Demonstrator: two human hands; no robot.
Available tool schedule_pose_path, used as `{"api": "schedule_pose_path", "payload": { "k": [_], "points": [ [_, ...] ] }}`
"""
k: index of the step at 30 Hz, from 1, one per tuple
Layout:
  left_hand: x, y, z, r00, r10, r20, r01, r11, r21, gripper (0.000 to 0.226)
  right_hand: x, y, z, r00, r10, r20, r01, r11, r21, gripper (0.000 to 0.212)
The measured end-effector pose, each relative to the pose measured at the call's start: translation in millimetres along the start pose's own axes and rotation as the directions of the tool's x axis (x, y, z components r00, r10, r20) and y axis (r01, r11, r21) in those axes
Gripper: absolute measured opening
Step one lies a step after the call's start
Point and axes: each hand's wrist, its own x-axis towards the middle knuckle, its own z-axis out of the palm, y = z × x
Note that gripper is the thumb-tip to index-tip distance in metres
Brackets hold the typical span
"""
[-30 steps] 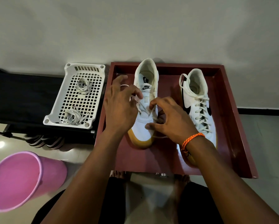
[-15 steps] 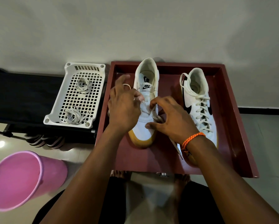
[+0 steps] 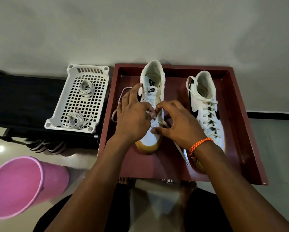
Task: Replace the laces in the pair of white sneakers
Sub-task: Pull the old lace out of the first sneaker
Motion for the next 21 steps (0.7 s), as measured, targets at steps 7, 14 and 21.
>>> {"api": "schedule_pose_path", "payload": {
  "k": [7,14,21],
  "points": [
    [8,-6,-12,0.952,-0.066,-0.300,0.014,0.985,-0.171,0.012,1,2,1,1.000,-0.002,-0.002,0.002,1.000,-0.009,0.059],
    [0,-2,-1,0.999,-0.019,0.039,0.019,1.000,0.007,0.007,1,4,1,1.000,-0.013,-0.002,0.013,1.000,0.009,0.064],
    [2,-1,-1,0.998,0.000,-0.066,0.000,1.000,0.005,0.004,0,2,1,1.000,-0.008,-0.007,0.008,1.000,-0.006,0.060]
  ]
}}
